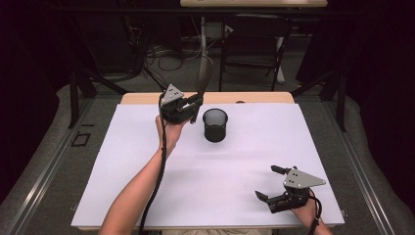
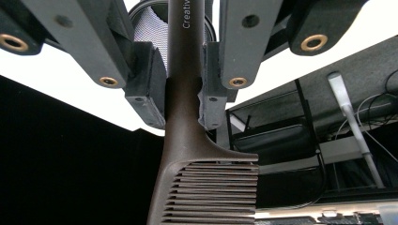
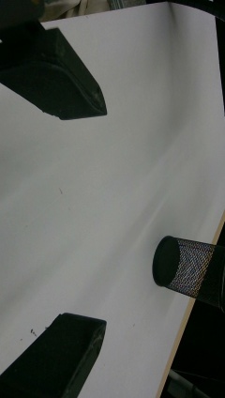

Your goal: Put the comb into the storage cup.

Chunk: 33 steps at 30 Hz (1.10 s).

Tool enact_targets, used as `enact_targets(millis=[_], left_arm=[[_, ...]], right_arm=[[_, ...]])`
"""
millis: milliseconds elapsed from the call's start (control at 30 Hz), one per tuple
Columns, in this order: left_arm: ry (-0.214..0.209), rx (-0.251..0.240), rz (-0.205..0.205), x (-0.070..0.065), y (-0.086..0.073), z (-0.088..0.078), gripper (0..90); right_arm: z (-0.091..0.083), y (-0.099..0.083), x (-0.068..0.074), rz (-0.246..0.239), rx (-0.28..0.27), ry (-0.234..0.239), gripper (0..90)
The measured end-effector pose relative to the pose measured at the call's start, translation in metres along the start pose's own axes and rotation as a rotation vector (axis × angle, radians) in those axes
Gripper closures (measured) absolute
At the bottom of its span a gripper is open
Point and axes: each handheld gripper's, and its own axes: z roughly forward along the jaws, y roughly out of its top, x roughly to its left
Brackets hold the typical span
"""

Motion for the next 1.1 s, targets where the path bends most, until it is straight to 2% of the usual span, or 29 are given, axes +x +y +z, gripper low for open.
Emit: enact_targets(millis=[300, 367, 433, 667, 733, 1100], left_arm=[[0.002, -0.013, 0.005, -0.001, 0.001, 0.005, 72.5], [0.012, -0.012, 0.018, -0.002, 0.002, 0.006, 72.5], [0.01, -0.013, 0.009, -0.002, 0.002, 0.008, 72.5], [0.012, -0.021, 0.013, -0.003, 0.003, 0.014, 72.5], [0.016, -0.02, 0.025, -0.005, 0.003, 0.016, 72.5], [-0.003, -0.052, 0.033, -0.011, 0.004, 0.027, 72.5]], right_arm=[[0.0, 0.0, 0.0, 0.001, 0.001, 0.0, 0.5], [0.001, 0.0, 0.0, 0.003, 0.0, 0.001, 0.6], [0.001, 0.0, 0.0, 0.001, 0.002, 0.0, 0.6], [0.001, 0.0, -0.001, 0.002, 0.001, -0.001, 0.6], [0.001, -0.001, -0.001, 0.004, 0.003, 0.0, 0.6], [0.0, 0.0, -0.001, 0.005, 0.002, -0.003, 0.6]])
